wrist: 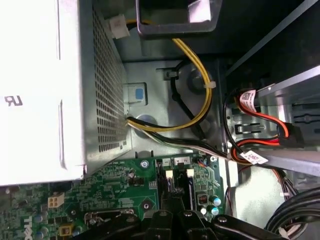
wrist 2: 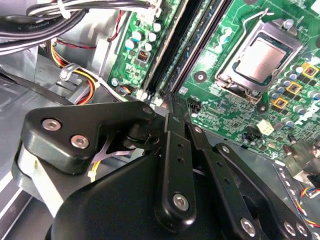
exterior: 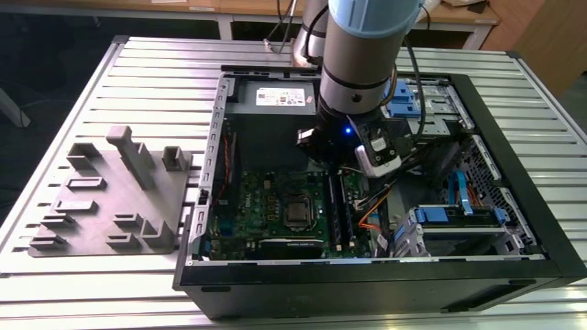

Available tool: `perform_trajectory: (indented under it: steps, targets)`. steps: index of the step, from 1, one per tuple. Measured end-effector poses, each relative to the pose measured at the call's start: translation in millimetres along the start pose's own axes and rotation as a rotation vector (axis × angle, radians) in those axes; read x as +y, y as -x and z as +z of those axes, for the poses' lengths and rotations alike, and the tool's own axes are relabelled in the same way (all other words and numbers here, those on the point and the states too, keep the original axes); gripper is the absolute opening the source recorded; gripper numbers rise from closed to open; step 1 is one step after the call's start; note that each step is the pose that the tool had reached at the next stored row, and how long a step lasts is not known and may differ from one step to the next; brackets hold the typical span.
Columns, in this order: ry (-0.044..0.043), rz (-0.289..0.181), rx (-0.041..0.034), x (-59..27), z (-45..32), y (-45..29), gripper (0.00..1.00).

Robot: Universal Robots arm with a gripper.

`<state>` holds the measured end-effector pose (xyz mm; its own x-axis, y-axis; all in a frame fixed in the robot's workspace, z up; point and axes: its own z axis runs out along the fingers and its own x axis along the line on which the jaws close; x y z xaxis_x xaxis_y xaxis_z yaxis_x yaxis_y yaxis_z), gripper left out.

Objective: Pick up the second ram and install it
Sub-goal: 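Press down the second ram until it locks into place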

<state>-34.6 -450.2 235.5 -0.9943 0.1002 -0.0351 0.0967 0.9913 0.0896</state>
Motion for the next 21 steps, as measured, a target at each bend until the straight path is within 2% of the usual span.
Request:
perform_trajectory:
  steps: [7,21]
  targets:
    - [0.0003,0.000,-0.0001,-17.4,-1.4,1.8,0.07]
    - [0.0002,0.000,-0.0001,-58.2,-4.6,5.9,0.07]
